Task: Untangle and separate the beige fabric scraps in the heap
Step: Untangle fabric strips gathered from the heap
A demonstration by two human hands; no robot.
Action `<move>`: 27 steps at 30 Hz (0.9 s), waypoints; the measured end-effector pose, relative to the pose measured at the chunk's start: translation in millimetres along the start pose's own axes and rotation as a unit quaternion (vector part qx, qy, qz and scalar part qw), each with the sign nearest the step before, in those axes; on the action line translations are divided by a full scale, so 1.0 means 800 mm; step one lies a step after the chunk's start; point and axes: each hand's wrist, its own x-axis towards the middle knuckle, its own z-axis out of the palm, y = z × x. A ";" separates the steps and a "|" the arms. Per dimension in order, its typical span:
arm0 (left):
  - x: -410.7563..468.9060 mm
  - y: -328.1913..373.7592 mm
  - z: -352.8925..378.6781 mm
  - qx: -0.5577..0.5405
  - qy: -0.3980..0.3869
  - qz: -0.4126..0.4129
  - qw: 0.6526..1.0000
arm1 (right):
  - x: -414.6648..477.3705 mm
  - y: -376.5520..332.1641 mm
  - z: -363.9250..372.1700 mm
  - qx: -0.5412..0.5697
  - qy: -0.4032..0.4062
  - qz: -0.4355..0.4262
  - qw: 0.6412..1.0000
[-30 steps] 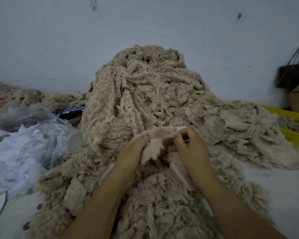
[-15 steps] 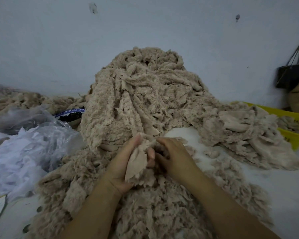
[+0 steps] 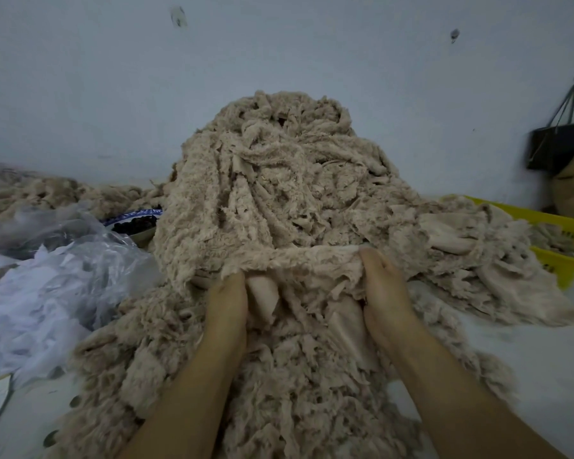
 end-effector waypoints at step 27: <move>0.003 0.006 -0.016 -0.263 -0.314 -0.114 0.905 | -0.007 0.002 0.011 0.010 -0.117 0.105 0.988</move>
